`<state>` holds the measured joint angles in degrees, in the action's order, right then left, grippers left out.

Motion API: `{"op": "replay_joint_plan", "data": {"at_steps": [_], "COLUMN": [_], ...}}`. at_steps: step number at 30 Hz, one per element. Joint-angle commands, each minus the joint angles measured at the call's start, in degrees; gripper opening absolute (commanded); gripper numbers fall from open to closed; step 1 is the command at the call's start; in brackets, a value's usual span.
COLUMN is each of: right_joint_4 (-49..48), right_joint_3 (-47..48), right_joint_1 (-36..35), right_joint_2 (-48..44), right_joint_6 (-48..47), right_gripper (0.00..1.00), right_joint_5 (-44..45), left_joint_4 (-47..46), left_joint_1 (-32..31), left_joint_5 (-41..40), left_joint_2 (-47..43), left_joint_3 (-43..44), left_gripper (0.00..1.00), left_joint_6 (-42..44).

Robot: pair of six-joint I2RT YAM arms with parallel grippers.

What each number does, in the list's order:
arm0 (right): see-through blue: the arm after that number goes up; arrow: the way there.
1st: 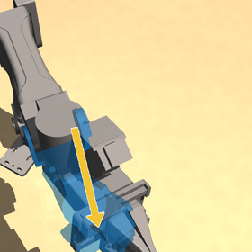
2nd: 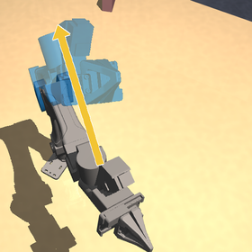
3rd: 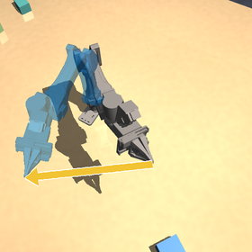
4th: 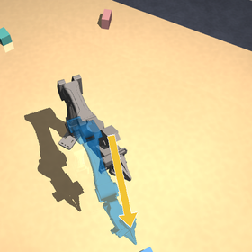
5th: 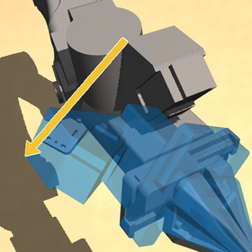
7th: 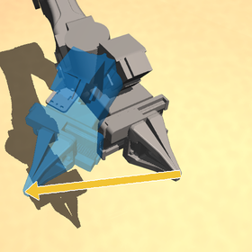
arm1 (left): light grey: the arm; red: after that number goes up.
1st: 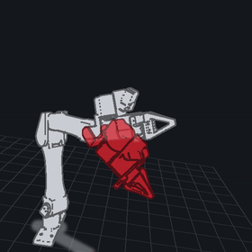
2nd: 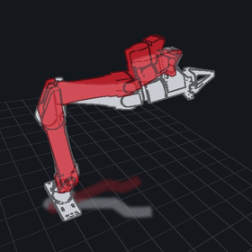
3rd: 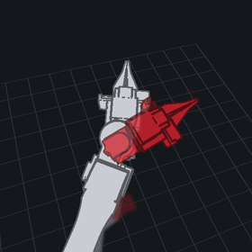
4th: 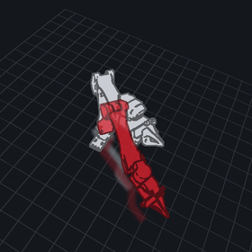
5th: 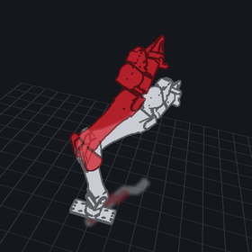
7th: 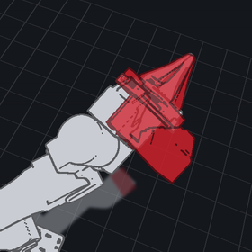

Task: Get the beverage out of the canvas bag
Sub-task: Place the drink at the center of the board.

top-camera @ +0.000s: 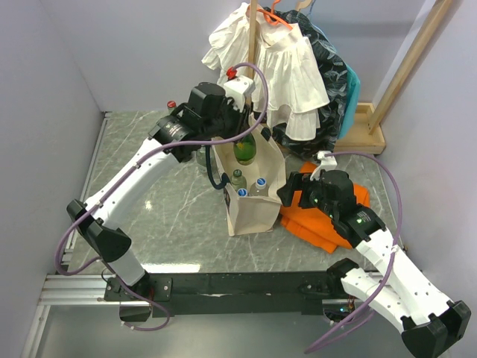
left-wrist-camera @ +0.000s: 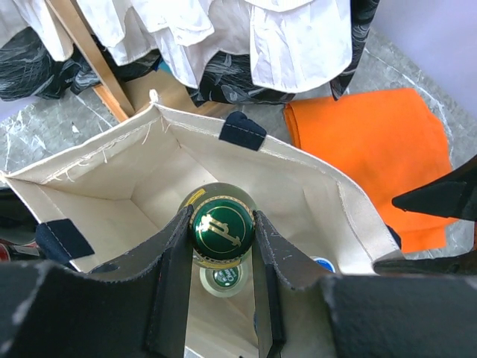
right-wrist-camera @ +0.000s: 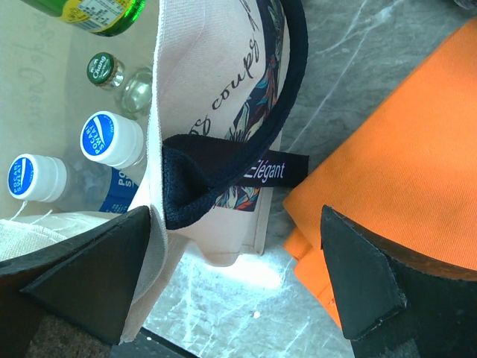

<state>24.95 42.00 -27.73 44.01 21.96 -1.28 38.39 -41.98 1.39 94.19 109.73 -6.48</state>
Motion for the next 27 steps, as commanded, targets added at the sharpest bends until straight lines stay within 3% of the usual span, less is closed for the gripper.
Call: {"op": "replay_joint_plan", "data": {"at_steps": [1, 18, 27], "right_joint_4": [2.6, 2.5, 2.6], "right_joint_3": [-0.3, -0.2, -0.1], "right_joint_1": [-0.5, -0.5, -0.4], "right_joint_2": [-0.1, -0.2, -0.1], "right_joint_6": [-2.2, -2.2, -2.1], "right_gripper": [1.0, 1.0, 1.0], "right_joint_5": [1.0, 1.2, 1.2], "left_joint_4": [-11.0, -12.5, -12.0], "left_joint_1": [-0.3, -0.3, -0.3], "left_joint_5": [-0.6, -1.2, -7.2], "left_joint_2": [-6.7, -10.9, -13.4], "left_joint_3": [3.9, 2.9, 2.3], "left_gripper": [0.01, 0.01, 0.01], "left_joint_6": [0.5, 1.0, 2.4]}}
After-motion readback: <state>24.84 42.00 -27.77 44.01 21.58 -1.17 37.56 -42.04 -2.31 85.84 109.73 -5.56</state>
